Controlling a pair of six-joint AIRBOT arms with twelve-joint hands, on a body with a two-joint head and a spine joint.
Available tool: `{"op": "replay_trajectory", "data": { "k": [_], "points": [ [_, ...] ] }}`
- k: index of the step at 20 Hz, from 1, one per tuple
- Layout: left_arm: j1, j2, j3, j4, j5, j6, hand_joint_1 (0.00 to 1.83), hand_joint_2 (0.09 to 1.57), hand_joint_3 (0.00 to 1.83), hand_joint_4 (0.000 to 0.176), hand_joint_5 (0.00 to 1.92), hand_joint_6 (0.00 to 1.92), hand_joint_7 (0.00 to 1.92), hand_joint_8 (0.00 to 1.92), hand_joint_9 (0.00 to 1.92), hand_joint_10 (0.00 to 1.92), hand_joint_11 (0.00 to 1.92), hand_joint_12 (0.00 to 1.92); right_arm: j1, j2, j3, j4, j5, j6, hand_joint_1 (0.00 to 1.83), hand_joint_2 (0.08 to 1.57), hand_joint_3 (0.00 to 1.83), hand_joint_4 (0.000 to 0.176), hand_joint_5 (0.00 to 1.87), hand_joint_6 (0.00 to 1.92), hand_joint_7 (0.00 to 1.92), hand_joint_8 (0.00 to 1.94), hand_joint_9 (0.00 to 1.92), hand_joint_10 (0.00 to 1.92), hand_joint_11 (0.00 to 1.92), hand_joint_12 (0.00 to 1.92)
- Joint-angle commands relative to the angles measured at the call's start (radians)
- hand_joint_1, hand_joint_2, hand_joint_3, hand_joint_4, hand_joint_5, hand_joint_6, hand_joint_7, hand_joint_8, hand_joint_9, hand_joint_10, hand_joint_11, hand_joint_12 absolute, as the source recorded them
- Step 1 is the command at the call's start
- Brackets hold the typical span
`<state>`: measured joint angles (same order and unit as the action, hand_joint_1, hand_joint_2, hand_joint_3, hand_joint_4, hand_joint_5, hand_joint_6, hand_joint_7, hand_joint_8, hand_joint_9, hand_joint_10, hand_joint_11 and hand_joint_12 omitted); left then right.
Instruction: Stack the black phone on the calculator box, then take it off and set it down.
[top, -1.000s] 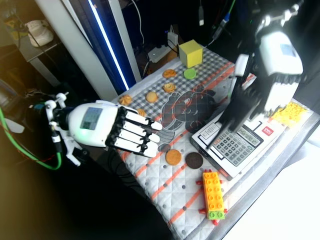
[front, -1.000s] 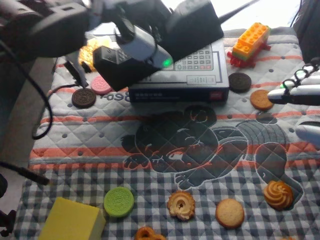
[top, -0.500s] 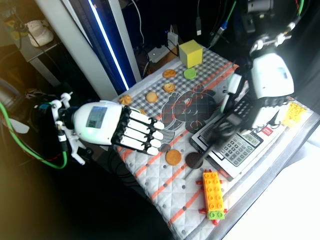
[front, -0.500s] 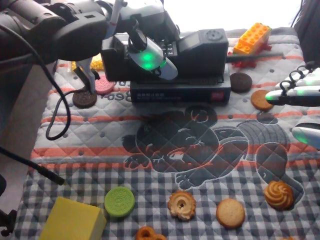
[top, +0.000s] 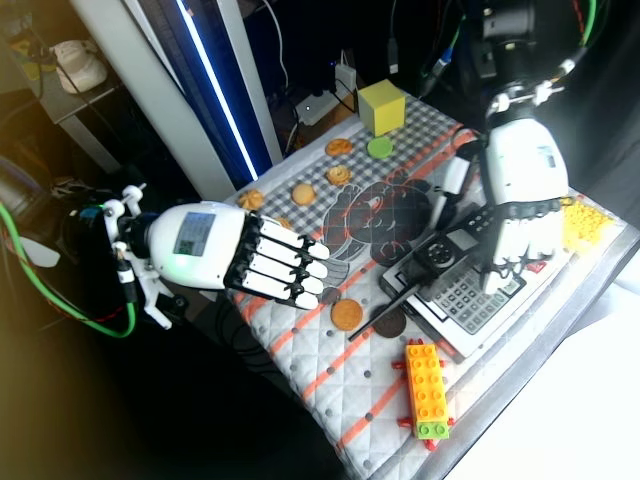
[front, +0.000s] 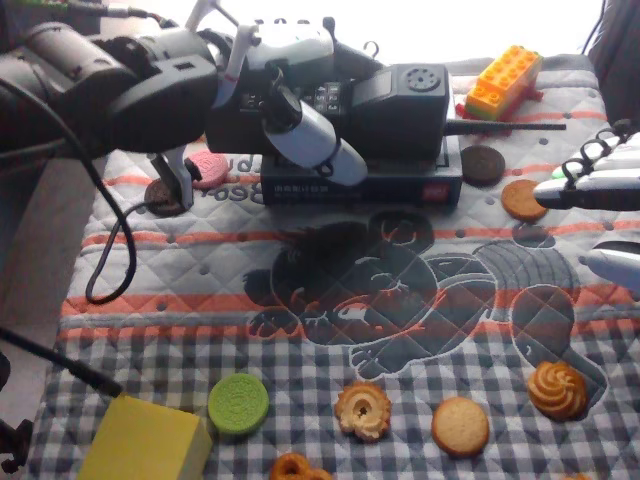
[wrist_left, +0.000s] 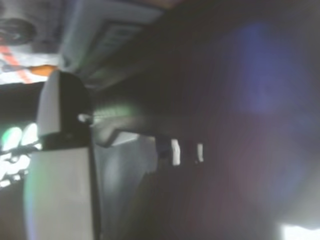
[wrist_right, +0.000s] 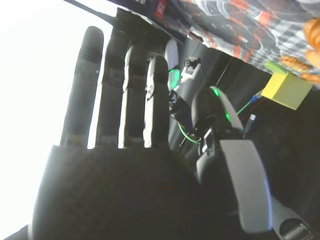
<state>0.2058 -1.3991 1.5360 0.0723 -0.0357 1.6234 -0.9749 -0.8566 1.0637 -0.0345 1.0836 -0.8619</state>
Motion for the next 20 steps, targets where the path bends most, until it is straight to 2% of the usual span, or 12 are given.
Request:
{"op": "replay_trajectory", "data": {
  "k": [1, 4, 5, 6, 7, 9, 10, 11, 14, 17, 19, 20],
  "points": [
    [-0.003, 0.015, -0.011, -0.007, -0.112, -0.004, 0.81, 0.90, 0.00, 0.167, 0.23, 0.00, 0.29, 0.00, 0.34, 0.04, 0.00, 0.94, 0.012, 0.001, 0.002, 0.020, 0.130, 0.005, 0.21, 1.40, 0.00, 0.021, 0.62, 0.00, 0.63, 0.00, 0.59, 0.00, 0.56, 0.02],
    [-0.004, 0.046, -0.043, -0.036, -0.156, -0.004, 0.77, 0.90, 0.00, 0.131, 0.21, 0.00, 0.29, 0.00, 0.36, 0.01, 0.00, 0.99, 0.013, 0.001, 0.000, 0.018, 0.146, 0.013, 0.22, 1.40, 0.00, 0.041, 0.63, 0.01, 0.67, 0.01, 0.62, 0.01, 0.58, 0.02],
    [-0.004, 0.065, -0.063, -0.046, -0.180, -0.004, 0.80, 0.90, 0.00, 0.119, 0.21, 0.00, 0.27, 0.00, 0.32, 0.01, 0.00, 0.89, 0.013, 0.001, -0.003, 0.017, 0.158, 0.014, 0.26, 1.40, 0.00, 0.035, 0.62, 0.00, 0.66, 0.00, 0.62, 0.00, 0.55, 0.01],
    [-0.002, 0.085, -0.087, -0.052, -0.205, -0.004, 0.81, 0.89, 0.00, 0.150, 0.21, 0.00, 0.22, 0.01, 0.19, 0.01, 0.00, 0.60, 0.013, 0.003, -0.008, 0.017, 0.176, 0.014, 0.30, 1.39, 0.00, 0.035, 0.62, 0.00, 0.67, 0.00, 0.62, 0.00, 0.54, 0.01],
    [-0.001, 0.103, -0.108, -0.057, -0.231, -0.004, 0.80, 0.89, 0.00, 0.162, 0.20, 0.00, 0.22, 0.01, 0.16, 0.01, 0.00, 0.51, 0.013, 0.008, -0.014, 0.016, 0.192, 0.014, 0.31, 1.39, 0.00, 0.028, 0.64, 0.00, 0.68, 0.01, 0.65, 0.01, 0.58, 0.02],
    [0.000, 0.137, -0.145, -0.066, -0.278, -0.004, 0.78, 0.91, 0.00, 0.155, 0.20, 0.00, 0.30, 0.00, 0.35, 0.03, 0.00, 1.01, 0.012, 0.019, -0.023, 0.016, 0.216, 0.014, 0.29, 1.38, 0.00, 0.025, 0.65, 0.01, 0.71, 0.01, 0.67, 0.01, 0.63, 0.05],
    [-0.001, 0.144, -0.153, -0.067, -0.289, -0.004, 0.78, 0.91, 0.00, 0.155, 0.20, 0.00, 0.30, 0.00, 0.35, 0.03, 0.00, 1.01, 0.012, 0.020, -0.024, 0.016, 0.221, 0.014, 0.29, 1.38, 0.00, 0.025, 0.65, 0.01, 0.71, 0.01, 0.67, 0.01, 0.63, 0.05],
    [-0.002, 0.151, -0.158, -0.071, -0.303, -0.004, 0.75, 0.90, 0.00, 0.175, 0.17, 0.00, 0.29, 0.00, 0.39, 0.02, 0.00, 1.11, 0.012, 0.020, -0.025, 0.016, 0.222, 0.014, 0.32, 1.38, 0.00, 0.017, 0.65, 0.00, 0.71, 0.00, 0.66, 0.00, 0.60, 0.04],
    [-0.012, 0.180, -0.179, -0.080, -0.329, -0.005, 0.80, 0.92, 0.00, 0.176, 0.09, 0.00, 0.23, 0.00, 0.28, 0.01, 0.00, 0.85, 0.011, 0.020, -0.025, 0.015, 0.221, 0.014, 0.35, 1.37, 0.00, 0.005, 0.64, 0.00, 0.70, 0.00, 0.66, 0.01, 0.60, 0.04],
    [-0.007, 0.266, -0.255, -0.087, -0.389, -0.005, 0.75, 0.93, 0.00, 0.176, 0.02, 0.01, 0.17, 0.01, 0.14, 0.00, 0.00, 0.30, 0.012, 0.032, -0.031, 0.015, 0.230, 0.015, 0.42, 1.33, 0.00, 0.000, 0.68, 0.01, 0.74, 0.01, 0.68, 0.01, 0.58, 0.04],
    [0.018, 0.345, -0.328, -0.098, -0.460, -0.005, 0.77, 0.88, 0.00, 0.176, 0.10, 0.01, 0.20, 0.00, 0.16, 0.00, 0.00, 0.41, 0.011, 0.051, -0.050, 0.015, 0.273, 0.015, 0.55, 1.28, 0.00, 0.000, 0.72, 0.01, 0.75, 0.00, 0.67, 0.00, 0.55, 0.03],
    [0.039, 0.395, -0.374, -0.103, -0.506, -0.005, 0.79, 0.87, 0.00, 0.156, 0.13, 0.01, 0.21, 0.01, 0.16, 0.00, 0.00, 0.44, 0.008, 0.062, -0.061, 0.016, 0.306, 0.015, 0.59, 1.28, 0.00, 0.000, 0.71, 0.00, 0.73, 0.00, 0.64, 0.00, 0.51, 0.01]
  ]
}}
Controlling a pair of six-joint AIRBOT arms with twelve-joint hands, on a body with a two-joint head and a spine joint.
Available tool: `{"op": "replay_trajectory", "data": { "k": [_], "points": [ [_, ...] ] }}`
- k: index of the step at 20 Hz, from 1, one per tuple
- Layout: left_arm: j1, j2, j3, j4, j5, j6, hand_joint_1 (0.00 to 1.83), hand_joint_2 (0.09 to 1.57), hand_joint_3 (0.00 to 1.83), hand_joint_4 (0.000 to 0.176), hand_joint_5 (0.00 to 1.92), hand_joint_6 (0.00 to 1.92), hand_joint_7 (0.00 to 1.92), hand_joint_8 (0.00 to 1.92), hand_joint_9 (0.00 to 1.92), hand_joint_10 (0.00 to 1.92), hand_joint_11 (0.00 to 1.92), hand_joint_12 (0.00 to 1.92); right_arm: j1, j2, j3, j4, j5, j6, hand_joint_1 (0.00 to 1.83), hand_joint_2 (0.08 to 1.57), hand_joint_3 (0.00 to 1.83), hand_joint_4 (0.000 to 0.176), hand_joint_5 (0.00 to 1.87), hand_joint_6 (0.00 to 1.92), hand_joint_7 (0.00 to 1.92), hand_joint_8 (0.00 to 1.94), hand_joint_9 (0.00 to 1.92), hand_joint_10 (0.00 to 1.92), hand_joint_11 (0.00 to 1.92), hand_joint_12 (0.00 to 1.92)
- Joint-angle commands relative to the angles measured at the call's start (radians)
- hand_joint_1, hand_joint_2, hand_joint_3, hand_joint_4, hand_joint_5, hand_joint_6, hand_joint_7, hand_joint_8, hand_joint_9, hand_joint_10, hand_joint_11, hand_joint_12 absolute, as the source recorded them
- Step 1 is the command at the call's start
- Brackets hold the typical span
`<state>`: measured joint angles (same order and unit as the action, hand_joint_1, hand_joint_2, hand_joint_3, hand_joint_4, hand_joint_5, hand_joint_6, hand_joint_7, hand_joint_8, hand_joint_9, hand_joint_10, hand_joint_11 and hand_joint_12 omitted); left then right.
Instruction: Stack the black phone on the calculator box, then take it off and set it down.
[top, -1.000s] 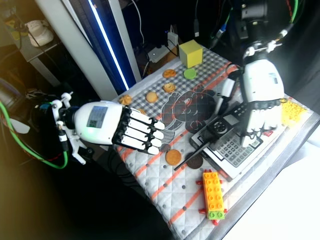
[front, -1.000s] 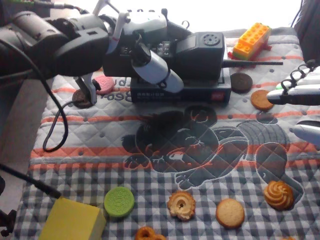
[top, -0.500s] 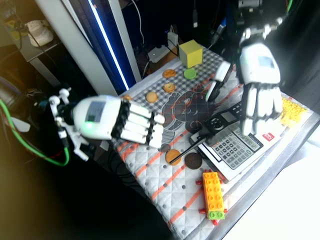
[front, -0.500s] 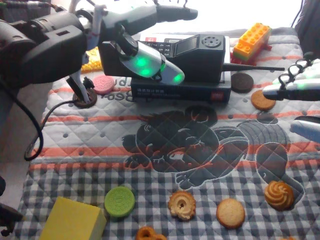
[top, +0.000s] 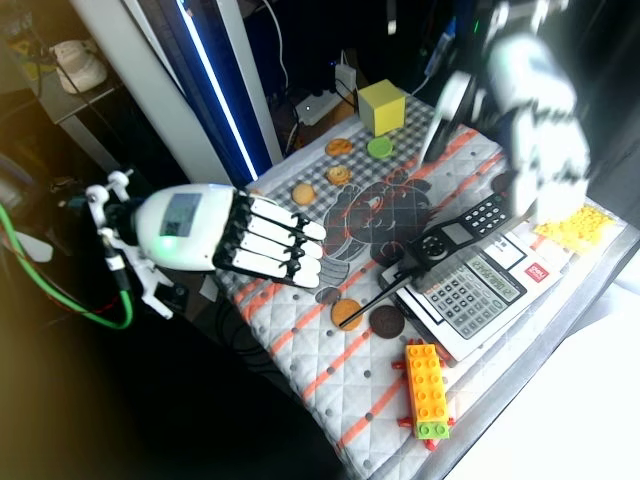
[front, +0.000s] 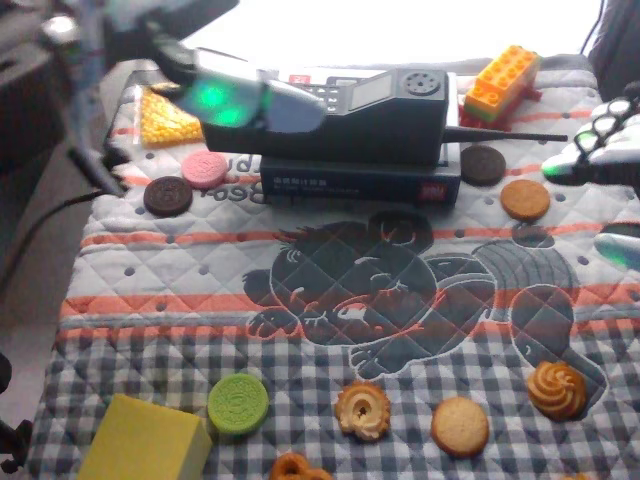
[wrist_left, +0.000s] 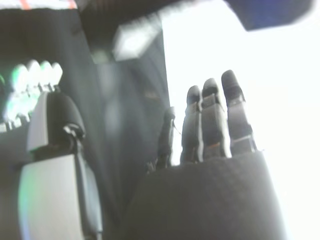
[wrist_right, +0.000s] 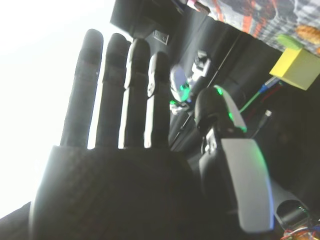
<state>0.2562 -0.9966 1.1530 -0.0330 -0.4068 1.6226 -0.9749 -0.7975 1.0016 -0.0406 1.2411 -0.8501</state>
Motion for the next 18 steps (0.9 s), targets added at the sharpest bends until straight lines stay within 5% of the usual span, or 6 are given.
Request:
{"op": "replay_trajectory", "data": {
  "k": [1, 3, 10, 12, 13, 18],
  "points": [
    [0.008, 0.026, -0.023, -0.001, -0.165, -0.005, 0.82, 0.88, 0.00, 0.155, 0.13, 0.01, 0.16, 0.01, 0.12, 0.01, 0.00, 0.31, 0.008, 0.008, -0.003, 0.023, 0.170, 0.003, 0.65, 1.28, 0.00, 0.000, 0.70, 0.00, 0.71, 0.00, 0.61, 0.00, 0.45, 0.00],
    [0.070, 0.111, -0.106, -0.009, -0.254, -0.005, 0.78, 0.88, 0.00, 0.175, 0.11, 0.01, 0.12, 0.01, 0.10, 0.00, 0.00, 0.17, 0.008, 0.017, -0.006, 0.029, 0.219, 0.003, 0.63, 1.32, 0.01, 0.000, 0.65, 0.00, 0.69, 0.00, 0.64, 0.01, 0.58, 0.06],
    [0.327, 0.252, -0.270, -0.125, -0.505, -0.005, 0.94, 0.86, 0.01, 0.153, 0.13, 0.01, 0.16, 0.01, 0.09, 0.01, 0.00, 0.00, 0.098, -0.056, 0.062, 0.103, 0.200, -0.016, 0.66, 1.34, 0.01, 0.000, 0.74, 0.03, 0.68, 0.00, 0.64, 0.00, 0.58, 0.05],
    [0.381, 0.265, -0.292, -0.156, -0.554, -0.006, 0.98, 0.88, 0.01, 0.147, 0.15, 0.01, 0.15, 0.00, 0.08, 0.00, 0.00, 0.00, 0.160, -0.087, 0.097, 0.098, 0.128, -0.016, 0.61, 1.17, 0.00, 0.122, 0.58, 0.00, 0.60, 0.00, 0.62, 0.00, 0.59, 0.05],
    [0.408, 0.266, -0.298, -0.174, -0.576, -0.006, 1.01, 0.89, 0.01, 0.139, 0.15, 0.01, 0.15, 0.00, 0.08, 0.00, 0.00, 0.00, 0.191, -0.105, 0.117, 0.092, 0.085, -0.017, 0.68, 1.14, 0.00, 0.139, 0.57, 0.00, 0.61, 0.01, 0.63, 0.00, 0.63, 0.07],
    [0.494, 0.267, -0.307, -0.226, -0.647, -0.056, 1.02, 0.89, 0.01, 0.133, 0.13, 0.00, 0.16, 0.01, 0.10, 0.01, 0.00, 0.00, 0.373, -0.198, 0.217, 0.024, -0.167, -0.032, 0.65, 1.09, 0.00, 0.076, 0.44, 0.00, 0.44, 0.00, 0.45, 0.00, 0.11, 0.91]
  ]
}}
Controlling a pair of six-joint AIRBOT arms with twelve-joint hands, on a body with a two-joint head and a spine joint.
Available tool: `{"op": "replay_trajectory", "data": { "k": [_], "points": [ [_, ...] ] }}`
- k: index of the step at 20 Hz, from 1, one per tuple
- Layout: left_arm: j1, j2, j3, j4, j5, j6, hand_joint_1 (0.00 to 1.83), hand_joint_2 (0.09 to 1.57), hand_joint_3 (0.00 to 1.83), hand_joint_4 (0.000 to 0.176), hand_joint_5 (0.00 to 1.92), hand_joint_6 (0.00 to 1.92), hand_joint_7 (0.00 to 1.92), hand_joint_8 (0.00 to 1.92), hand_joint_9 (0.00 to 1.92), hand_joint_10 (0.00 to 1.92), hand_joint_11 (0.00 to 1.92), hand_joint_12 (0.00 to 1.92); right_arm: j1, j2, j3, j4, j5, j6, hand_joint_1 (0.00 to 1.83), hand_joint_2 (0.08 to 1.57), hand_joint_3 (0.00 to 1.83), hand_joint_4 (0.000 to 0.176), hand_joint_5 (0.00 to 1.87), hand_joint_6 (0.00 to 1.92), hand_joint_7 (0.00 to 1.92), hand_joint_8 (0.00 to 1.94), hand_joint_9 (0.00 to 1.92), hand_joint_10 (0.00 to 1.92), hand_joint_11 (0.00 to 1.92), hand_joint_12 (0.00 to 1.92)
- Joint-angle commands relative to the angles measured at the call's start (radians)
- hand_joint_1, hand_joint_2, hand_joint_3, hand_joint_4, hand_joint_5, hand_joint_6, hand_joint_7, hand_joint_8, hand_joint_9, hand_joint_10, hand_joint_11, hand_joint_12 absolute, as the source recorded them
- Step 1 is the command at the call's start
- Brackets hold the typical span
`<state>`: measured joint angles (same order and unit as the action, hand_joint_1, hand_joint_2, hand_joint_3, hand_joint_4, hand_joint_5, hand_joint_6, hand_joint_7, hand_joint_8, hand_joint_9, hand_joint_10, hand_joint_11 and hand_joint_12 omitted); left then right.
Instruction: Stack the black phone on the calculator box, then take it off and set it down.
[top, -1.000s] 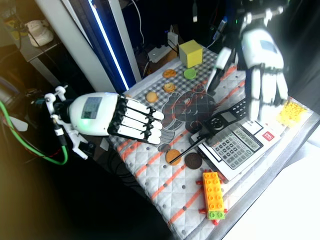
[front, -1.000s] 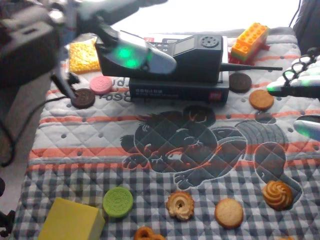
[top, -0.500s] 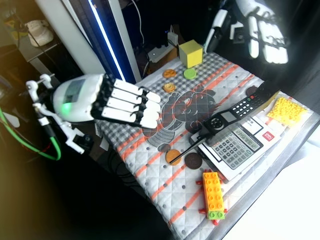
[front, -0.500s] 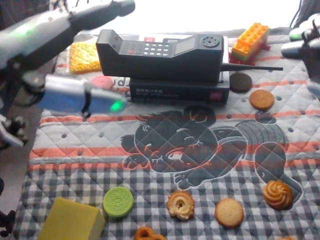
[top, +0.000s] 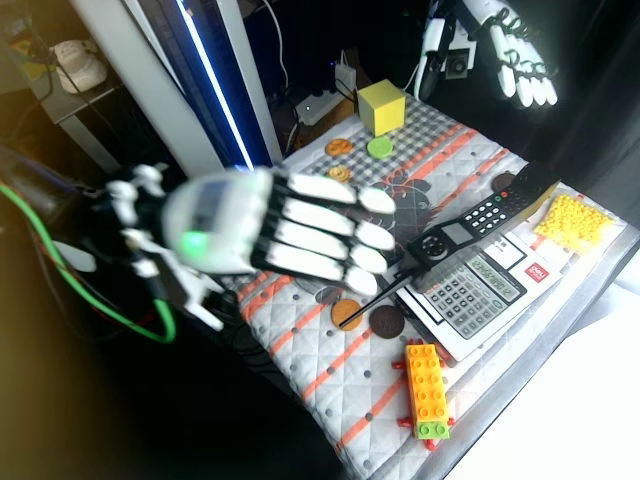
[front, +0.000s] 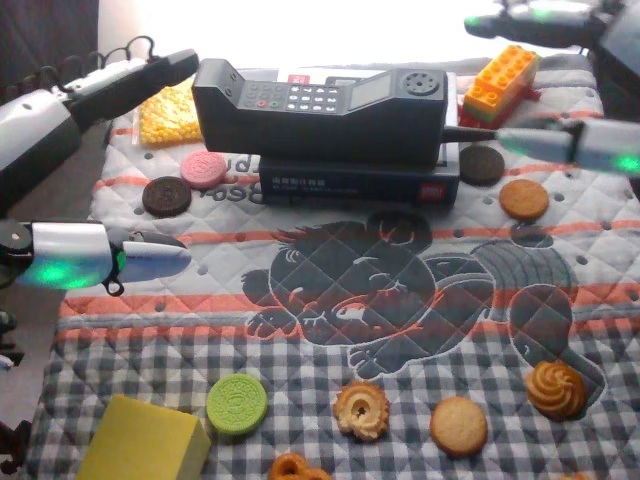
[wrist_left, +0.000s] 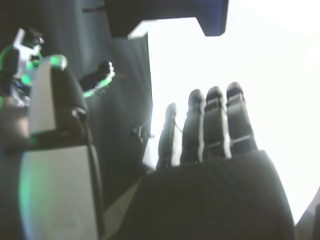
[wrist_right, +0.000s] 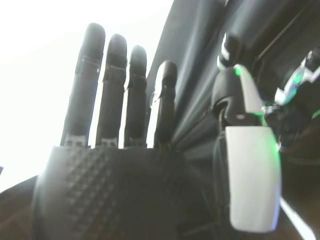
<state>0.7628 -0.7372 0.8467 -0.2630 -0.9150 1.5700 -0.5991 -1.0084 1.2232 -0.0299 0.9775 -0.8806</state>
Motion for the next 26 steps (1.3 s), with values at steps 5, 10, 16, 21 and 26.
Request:
{"op": "replay_trajectory", "data": {
  "k": [5, 10, 16, 21, 26],
  "points": [
    [0.018, 0.006, 0.005, -0.016, -0.118, -0.027, 1.05, 0.88, 0.00, 0.161, 0.12, 0.00, 0.15, 0.00, 0.09, 0.00, 0.00, 0.00, 0.151, -0.070, 0.074, -0.074, -0.097, -0.008, 0.62, 1.04, 0.00, 0.147, 0.34, 0.00, 0.40, 0.00, 0.48, 0.00, 0.10, 1.10],
    [0.018, -0.014, 0.019, -0.020, -0.107, -0.027, 1.04, 0.89, 0.00, 0.166, 0.13, 0.01, 0.22, 0.00, 0.18, 0.01, 0.00, 0.50, 0.233, -0.130, 0.127, -0.132, -0.222, -0.008, 0.64, 0.97, 0.00, 0.144, 0.34, 0.01, 0.41, 0.01, 0.58, 0.02, 0.28, 1.24],
    [0.014, -0.029, 0.030, -0.022, -0.086, -0.027, 0.89, 0.88, 0.00, 0.070, 0.17, 0.01, 0.21, 0.00, 0.13, 0.00, 0.00, 0.31, 0.302, -0.181, 0.158, -0.251, -0.352, -0.008, 0.60, 0.98, 0.00, 0.166, 0.35, 0.00, 0.42, 0.01, 0.62, 0.03, 0.26, 1.32],
    [0.011, -0.031, 0.030, -0.022, -0.079, -0.027, 0.88, 0.90, 0.00, 0.068, 0.15, 0.00, 0.29, 0.01, 0.21, 0.03, 0.00, 0.69, 0.308, -0.198, 0.172, -0.303, -0.415, -0.008, 0.60, 1.01, 0.00, 0.130, 0.42, 0.01, 0.54, 0.01, 0.76, 0.05, 0.41, 1.25],
    [0.012, -0.033, 0.032, -0.022, -0.073, -0.046, 0.85, 0.93, 0.00, 0.113, 0.13, 0.00, 0.23, 0.00, 0.16, 0.00, 0.00, 0.43, 0.308, -0.209, 0.182, -0.317, -0.439, -0.008, 0.69, 1.04, 0.00, 0.092, 0.55, 0.01, 0.74, 0.02, 0.62, 1.27, 0.66, 1.64]
  ]
}}
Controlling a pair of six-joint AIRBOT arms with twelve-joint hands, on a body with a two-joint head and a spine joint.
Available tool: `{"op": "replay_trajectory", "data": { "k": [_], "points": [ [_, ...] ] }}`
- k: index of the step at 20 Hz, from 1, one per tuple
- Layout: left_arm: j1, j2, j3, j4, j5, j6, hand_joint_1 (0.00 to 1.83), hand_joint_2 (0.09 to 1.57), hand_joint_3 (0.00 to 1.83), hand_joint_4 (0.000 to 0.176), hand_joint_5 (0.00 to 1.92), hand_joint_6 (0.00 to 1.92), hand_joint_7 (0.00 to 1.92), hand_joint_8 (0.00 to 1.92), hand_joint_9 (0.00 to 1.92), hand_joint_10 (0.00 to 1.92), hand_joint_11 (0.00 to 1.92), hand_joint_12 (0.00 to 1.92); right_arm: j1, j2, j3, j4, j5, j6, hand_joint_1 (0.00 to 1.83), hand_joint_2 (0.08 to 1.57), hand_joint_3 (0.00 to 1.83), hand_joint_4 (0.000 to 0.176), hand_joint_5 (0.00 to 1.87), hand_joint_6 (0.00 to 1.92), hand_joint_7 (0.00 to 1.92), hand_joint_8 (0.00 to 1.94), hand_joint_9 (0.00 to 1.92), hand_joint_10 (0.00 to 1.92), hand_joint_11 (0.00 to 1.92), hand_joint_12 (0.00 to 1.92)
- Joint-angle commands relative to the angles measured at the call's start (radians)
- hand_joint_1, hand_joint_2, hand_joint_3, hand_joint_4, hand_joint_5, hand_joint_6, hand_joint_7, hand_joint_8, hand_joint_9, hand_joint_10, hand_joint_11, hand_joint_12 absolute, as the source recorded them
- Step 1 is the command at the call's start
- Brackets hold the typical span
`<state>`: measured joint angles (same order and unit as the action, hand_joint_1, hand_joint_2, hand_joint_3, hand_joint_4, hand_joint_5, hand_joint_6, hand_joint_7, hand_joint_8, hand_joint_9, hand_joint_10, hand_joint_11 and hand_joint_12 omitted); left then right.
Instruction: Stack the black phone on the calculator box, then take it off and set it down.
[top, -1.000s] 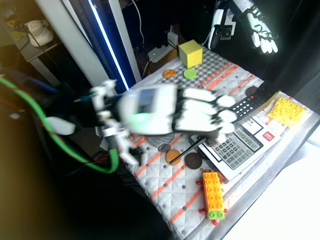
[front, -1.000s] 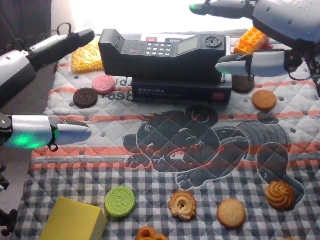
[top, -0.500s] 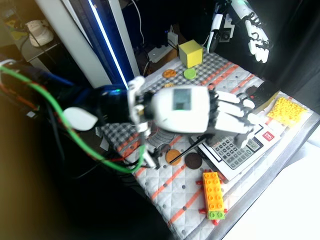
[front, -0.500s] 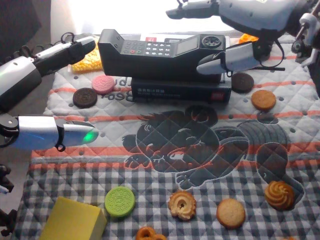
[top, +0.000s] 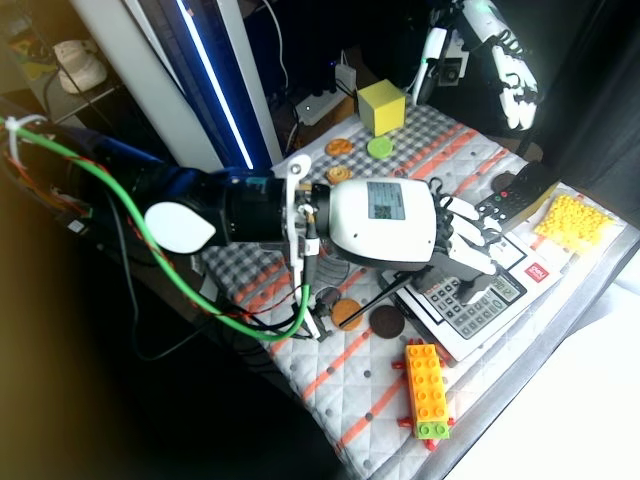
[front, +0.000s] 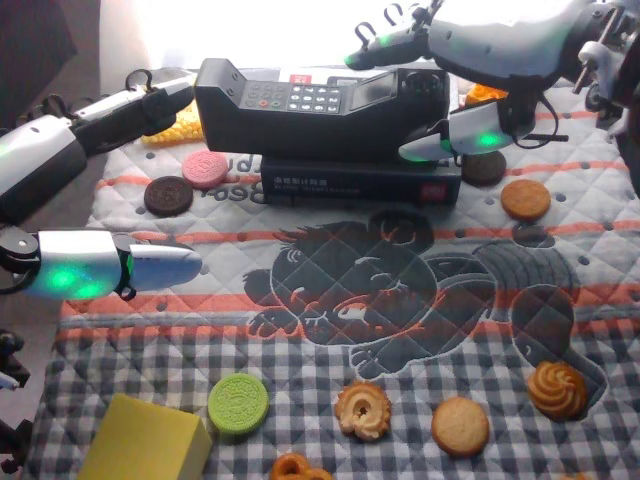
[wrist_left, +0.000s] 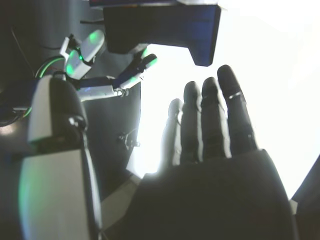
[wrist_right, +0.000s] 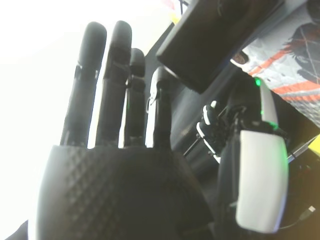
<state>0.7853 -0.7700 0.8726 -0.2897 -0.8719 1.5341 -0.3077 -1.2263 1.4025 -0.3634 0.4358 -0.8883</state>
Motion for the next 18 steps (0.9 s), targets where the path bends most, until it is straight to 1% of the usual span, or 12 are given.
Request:
{"op": "replay_trajectory", "data": {
  "k": [1, 2, 3, 4, 5, 6, 7, 11, 14, 15, 17, 18],
  "points": [
    [-0.011, 0.000, 0.006, 0.005, -0.116, -0.011, 0.85, 0.94, 0.00, 0.109, 0.13, 0.00, 0.21, 0.00, 0.15, 0.00, 0.00, 0.42, 0.017, 0.005, 0.011, 0.017, 0.095, 0.000, 0.72, 1.05, 0.00, 0.080, 0.60, 0.01, 0.76, 0.02, 0.61, 1.20, 0.61, 1.63],
    [-0.011, -0.001, 0.006, 0.005, -0.116, -0.012, 0.87, 0.93, 0.00, 0.086, 0.16, 0.01, 0.19, 0.00, 0.13, 0.00, 0.00, 0.37, 0.017, 0.002, 0.015, 0.017, 0.089, 0.000, 0.78, 1.11, 0.00, 0.077, 0.68, 0.01, 0.79, 0.03, 0.58, 1.02, 0.47, 1.56],
    [-0.011, -0.003, 0.006, 0.005, -0.114, -0.012, 0.85, 0.93, 0.00, 0.075, 0.17, 0.01, 0.19, 0.00, 0.13, 0.00, 0.00, 0.36, 0.017, 0.000, 0.017, 0.017, 0.088, 0.000, 0.83, 1.15, 0.00, 0.066, 0.74, 0.01, 0.85, 0.05, 0.59, 0.93, 0.41, 1.53],
    [-0.010, -0.004, 0.006, 0.005, -0.113, -0.012, 0.86, 0.93, 0.00, 0.075, 0.18, 0.01, 0.22, 0.01, 0.17, 0.01, 0.00, 0.47, 0.017, -0.001, 0.018, 0.017, 0.088, 0.000, 1.13, 1.18, 0.00, 0.000, 0.77, 0.87, 0.91, 1.01, 0.78, 0.95, 0.56, 1.45],
    [-0.009, -0.006, 0.006, 0.005, -0.112, -0.013, 0.86, 0.93, 0.00, 0.078, 0.18, 0.00, 0.25, 0.01, 0.20, 0.02, 0.00, 0.58, 0.017, -0.002, 0.018, 0.017, 0.088, 0.000, 1.20, 1.20, 0.00, 0.000, 0.75, 1.08, 0.90, 1.27, 0.82, 1.05, 0.58, 1.53],
    [-0.007, -0.008, 0.006, 0.005, -0.111, -0.014, 0.86, 0.93, 0.00, 0.080, 0.18, 0.00, 0.24, 0.00, 0.19, 0.01, 0.00, 0.58, 0.017, -0.002, 0.018, 0.017, 0.088, 0.000, 1.34, 1.16, 0.00, 0.000, 0.81, 0.97, 0.90, 1.15, 0.92, 1.29, 0.69, 1.37],
    [-0.006, -0.009, 0.006, 0.005, -0.111, -0.014, 0.87, 0.93, 0.00, 0.088, 0.17, 0.00, 0.24, 0.00, 0.18, 0.00, 0.00, 0.53, 0.017, -0.002, 0.018, 0.017, 0.088, 0.000, 1.35, 1.15, 0.00, 0.000, 0.81, 1.02, 0.89, 1.11, 0.94, 1.30, 0.71, 1.23],
    [-0.001, -0.009, 0.006, 0.005, -0.109, -0.023, 0.85, 0.92, 0.00, 0.075, 0.20, 0.00, 0.25, 0.00, 0.21, 0.01, 0.00, 0.66, 0.017, 0.001, 0.017, 0.018, 0.088, 0.000, 1.37, 1.13, 0.00, 0.000, 0.88, 1.06, 0.93, 0.95, 0.95, 1.24, 0.75, 1.10],
    [0.004, -0.010, 0.006, 0.005, -0.110, -0.030, 0.84, 0.93, 0.00, 0.071, 0.20, 0.00, 0.23, 0.00, 0.20, 0.00, 0.00, 0.50, 0.017, 0.014, 0.008, 0.020, 0.098, 0.000, 1.37, 1.12, 0.00, 0.000, 0.88, 1.03, 0.95, 0.92, 0.96, 1.22, 0.77, 1.08],
    [0.006, -0.010, 0.006, 0.005, -0.111, -0.031, 0.84, 0.94, 0.00, 0.062, 0.19, 0.00, 0.22, 0.00, 0.18, 0.00, 0.00, 0.44, 0.017, 0.025, -0.003, 0.021, 0.113, 0.000, 1.38, 1.11, 0.00, 0.000, 0.91, 1.01, 0.99, 0.85, 0.98, 1.18, 0.77, 1.03],
    [0.007, -0.010, 0.006, 0.005, -0.113, -0.034, 0.85, 0.94, 0.00, 0.055, 0.20, 0.00, 0.21, 0.00, 0.16, 0.01, 0.00, 0.32, 0.017, 0.056, -0.031, 0.021, 0.145, 0.000, 1.37, 1.12, 0.00, 0.000, 0.90, 1.06, 0.96, 0.88, 0.95, 1.20, 0.76, 1.14],
    [0.008, -0.010, 0.006, 0.005, -0.114, -0.038, 0.84, 0.94, 0.00, 0.049, 0.20, 0.00, 0.22, 0.00, 0.17, 0.01, 0.00, 0.34, 0.016, 0.078, -0.049, 0.021, 0.167, 0.000, 1.36, 1.13, 0.00, 0.000, 0.90, 1.03, 0.95, 0.94, 0.92, 1.27, 0.67, 1.33]
  ]
}}
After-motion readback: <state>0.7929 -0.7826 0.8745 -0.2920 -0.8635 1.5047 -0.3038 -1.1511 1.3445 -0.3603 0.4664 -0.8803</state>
